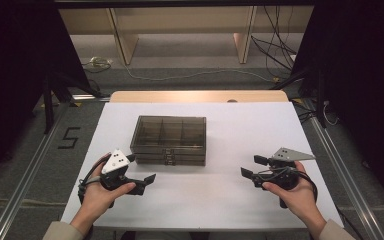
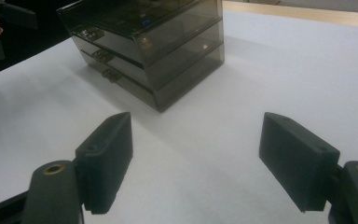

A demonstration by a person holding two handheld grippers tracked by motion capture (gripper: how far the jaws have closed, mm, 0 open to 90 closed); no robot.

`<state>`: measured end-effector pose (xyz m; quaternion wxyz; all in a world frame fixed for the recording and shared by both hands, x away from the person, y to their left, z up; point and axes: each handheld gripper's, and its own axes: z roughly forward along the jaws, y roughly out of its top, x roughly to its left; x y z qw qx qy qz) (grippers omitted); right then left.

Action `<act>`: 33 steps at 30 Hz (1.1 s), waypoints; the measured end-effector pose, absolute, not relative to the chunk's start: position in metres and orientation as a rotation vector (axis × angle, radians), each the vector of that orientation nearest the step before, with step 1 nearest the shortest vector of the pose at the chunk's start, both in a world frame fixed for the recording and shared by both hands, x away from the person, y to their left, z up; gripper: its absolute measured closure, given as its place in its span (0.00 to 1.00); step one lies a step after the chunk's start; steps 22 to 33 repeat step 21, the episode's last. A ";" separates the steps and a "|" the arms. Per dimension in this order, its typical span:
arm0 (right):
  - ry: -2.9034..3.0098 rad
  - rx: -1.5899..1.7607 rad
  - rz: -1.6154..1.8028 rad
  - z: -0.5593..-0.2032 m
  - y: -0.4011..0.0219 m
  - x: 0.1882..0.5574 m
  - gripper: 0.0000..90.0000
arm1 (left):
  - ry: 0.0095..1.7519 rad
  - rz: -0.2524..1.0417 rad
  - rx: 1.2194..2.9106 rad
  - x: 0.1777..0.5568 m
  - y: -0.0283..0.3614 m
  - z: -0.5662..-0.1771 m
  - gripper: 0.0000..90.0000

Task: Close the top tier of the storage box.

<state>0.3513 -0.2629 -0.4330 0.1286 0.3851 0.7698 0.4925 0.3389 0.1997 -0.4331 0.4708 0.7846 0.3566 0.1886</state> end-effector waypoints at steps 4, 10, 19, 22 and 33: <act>2.242 1.110 1.431 -0.433 -0.263 0.351 0.30 | 0.877 0.470 1.924 0.337 0.200 -0.435 0.03; 2.249 1.108 1.433 -0.434 -0.262 0.351 0.30 | 0.882 0.477 1.930 0.339 0.200 -0.437 0.03; 2.253 1.103 1.428 -0.434 -0.262 0.352 0.30 | 0.890 0.489 1.933 0.341 0.201 -0.438 0.03; 2.251 1.104 1.429 -0.435 -0.262 0.353 0.30 | 0.900 0.494 1.934 0.342 0.202 -0.439 0.03; 2.251 1.104 1.429 -0.435 -0.262 0.353 0.30 | 0.900 0.494 1.934 0.342 0.202 -0.439 0.03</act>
